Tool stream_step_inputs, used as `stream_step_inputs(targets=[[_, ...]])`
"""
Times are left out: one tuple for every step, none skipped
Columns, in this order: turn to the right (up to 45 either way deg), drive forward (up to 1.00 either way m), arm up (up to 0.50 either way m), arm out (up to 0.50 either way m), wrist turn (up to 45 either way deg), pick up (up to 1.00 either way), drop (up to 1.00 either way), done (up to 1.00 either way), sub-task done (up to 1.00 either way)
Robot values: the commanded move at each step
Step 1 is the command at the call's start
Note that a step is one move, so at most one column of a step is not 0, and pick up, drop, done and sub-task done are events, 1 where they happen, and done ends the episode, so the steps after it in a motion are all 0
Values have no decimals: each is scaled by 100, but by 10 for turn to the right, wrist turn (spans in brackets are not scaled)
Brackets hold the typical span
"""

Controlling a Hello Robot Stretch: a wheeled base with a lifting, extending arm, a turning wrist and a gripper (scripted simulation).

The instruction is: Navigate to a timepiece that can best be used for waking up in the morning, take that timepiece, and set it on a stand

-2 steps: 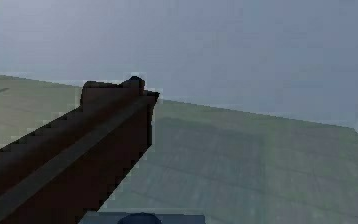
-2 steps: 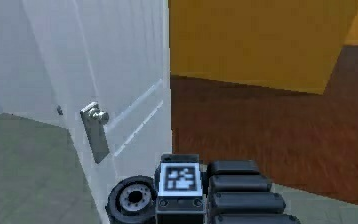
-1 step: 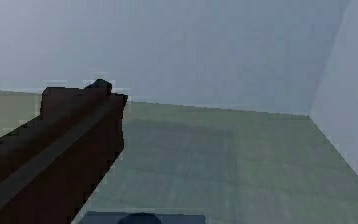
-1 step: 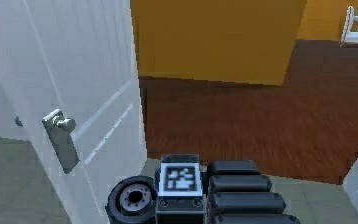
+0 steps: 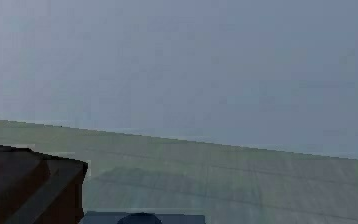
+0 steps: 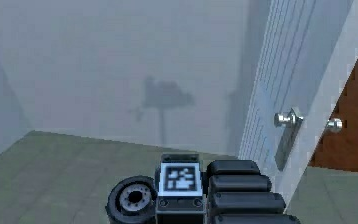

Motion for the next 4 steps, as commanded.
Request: stream_step_inputs(targets=[[30,0,0,0,0,0,0,0,0],[0,100,0,0,0,0,0,0,0],[-330,0,0,0,0,0,0,0,0],[0,50,0,0,0,0,0,0,0]])
